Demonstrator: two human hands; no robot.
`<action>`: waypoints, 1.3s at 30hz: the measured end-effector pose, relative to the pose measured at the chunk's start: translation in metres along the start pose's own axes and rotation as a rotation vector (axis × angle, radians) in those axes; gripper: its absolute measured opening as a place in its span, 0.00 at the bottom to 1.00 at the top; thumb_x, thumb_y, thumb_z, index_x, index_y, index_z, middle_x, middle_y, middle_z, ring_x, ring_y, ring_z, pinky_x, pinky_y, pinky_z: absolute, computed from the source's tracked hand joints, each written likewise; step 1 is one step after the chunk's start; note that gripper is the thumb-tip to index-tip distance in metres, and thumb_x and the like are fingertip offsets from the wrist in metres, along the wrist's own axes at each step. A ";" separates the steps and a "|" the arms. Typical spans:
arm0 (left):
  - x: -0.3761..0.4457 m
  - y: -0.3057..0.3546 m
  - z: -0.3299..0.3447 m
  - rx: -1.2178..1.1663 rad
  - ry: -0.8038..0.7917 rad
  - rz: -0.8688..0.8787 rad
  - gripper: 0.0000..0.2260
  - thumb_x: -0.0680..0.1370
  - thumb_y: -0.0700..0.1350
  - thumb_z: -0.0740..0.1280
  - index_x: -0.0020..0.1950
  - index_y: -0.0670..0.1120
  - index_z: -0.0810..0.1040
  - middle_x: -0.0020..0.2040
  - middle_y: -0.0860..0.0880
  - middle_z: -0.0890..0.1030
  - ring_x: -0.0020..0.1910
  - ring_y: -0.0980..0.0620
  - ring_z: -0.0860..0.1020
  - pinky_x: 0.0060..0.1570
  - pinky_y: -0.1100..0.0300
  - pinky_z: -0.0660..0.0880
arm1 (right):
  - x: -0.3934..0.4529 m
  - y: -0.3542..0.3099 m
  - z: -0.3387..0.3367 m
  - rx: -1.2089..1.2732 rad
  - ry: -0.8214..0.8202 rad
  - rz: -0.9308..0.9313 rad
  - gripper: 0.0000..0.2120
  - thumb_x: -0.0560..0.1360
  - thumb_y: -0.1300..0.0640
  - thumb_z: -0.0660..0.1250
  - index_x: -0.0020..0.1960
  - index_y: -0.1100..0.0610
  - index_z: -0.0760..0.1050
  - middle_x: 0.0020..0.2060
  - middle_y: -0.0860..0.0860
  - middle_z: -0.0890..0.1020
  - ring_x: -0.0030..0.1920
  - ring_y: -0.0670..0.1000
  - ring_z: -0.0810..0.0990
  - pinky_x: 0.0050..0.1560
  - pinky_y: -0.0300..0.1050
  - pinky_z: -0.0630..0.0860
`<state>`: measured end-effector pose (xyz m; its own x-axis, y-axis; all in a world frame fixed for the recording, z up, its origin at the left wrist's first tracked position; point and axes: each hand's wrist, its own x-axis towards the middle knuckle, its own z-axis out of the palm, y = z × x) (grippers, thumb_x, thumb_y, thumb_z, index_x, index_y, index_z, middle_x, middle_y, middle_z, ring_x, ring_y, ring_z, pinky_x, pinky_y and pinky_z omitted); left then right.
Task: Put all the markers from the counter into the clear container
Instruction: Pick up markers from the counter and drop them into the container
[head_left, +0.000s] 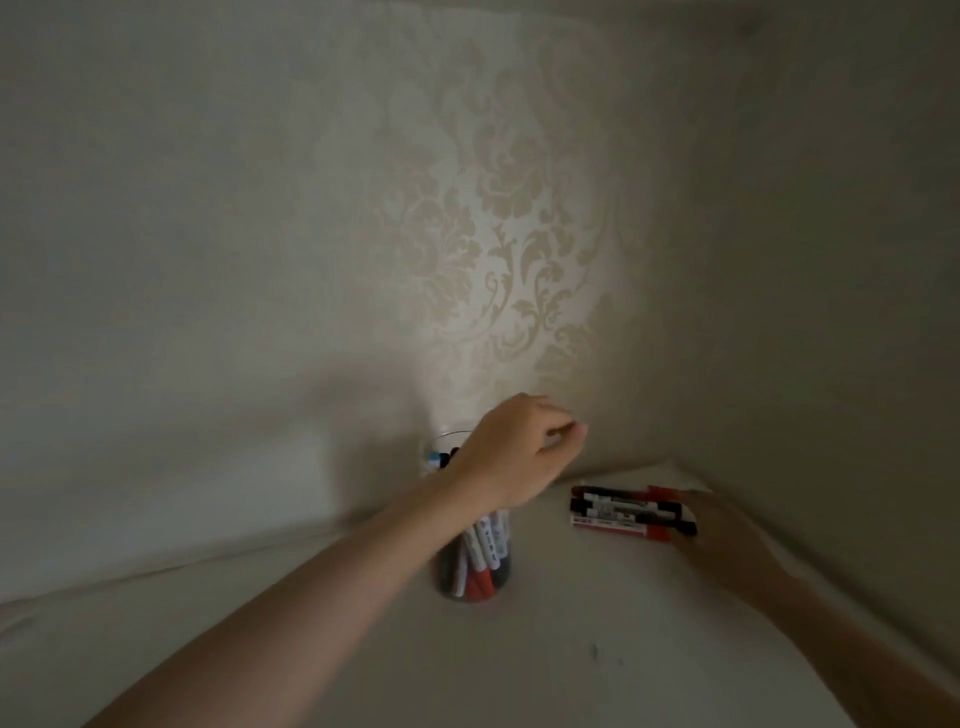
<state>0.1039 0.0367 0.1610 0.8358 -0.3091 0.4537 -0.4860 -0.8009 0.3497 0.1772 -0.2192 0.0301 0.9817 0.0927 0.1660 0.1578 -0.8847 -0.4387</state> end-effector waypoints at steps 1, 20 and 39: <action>0.009 0.011 0.018 -0.029 -0.079 0.031 0.13 0.82 0.49 0.62 0.49 0.43 0.83 0.47 0.46 0.83 0.47 0.50 0.80 0.51 0.59 0.74 | -0.002 0.008 0.005 -0.019 -0.017 -0.024 0.23 0.76 0.49 0.64 0.70 0.46 0.66 0.68 0.50 0.72 0.66 0.52 0.73 0.62 0.49 0.72; 0.009 -0.040 0.155 -0.044 -0.256 -0.283 0.06 0.78 0.43 0.69 0.54 0.45 0.81 0.53 0.48 0.78 0.51 0.51 0.77 0.44 0.67 0.67 | -0.008 0.055 0.026 0.027 0.033 -0.179 0.13 0.78 0.59 0.62 0.60 0.48 0.77 0.52 0.49 0.79 0.54 0.51 0.76 0.50 0.41 0.68; -0.023 -0.050 -0.093 -0.394 0.602 -0.282 0.04 0.74 0.36 0.74 0.45 0.44 0.81 0.46 0.50 0.84 0.42 0.56 0.84 0.43 0.70 0.78 | -0.004 -0.184 -0.098 0.867 0.527 -0.309 0.05 0.73 0.56 0.70 0.49 0.51 0.78 0.42 0.43 0.85 0.42 0.42 0.84 0.46 0.39 0.78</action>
<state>0.0849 0.1321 0.2092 0.7134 0.3021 0.6322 -0.4248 -0.5311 0.7331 0.1338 -0.1013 0.1965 0.7487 -0.1360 0.6488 0.6184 -0.2090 -0.7576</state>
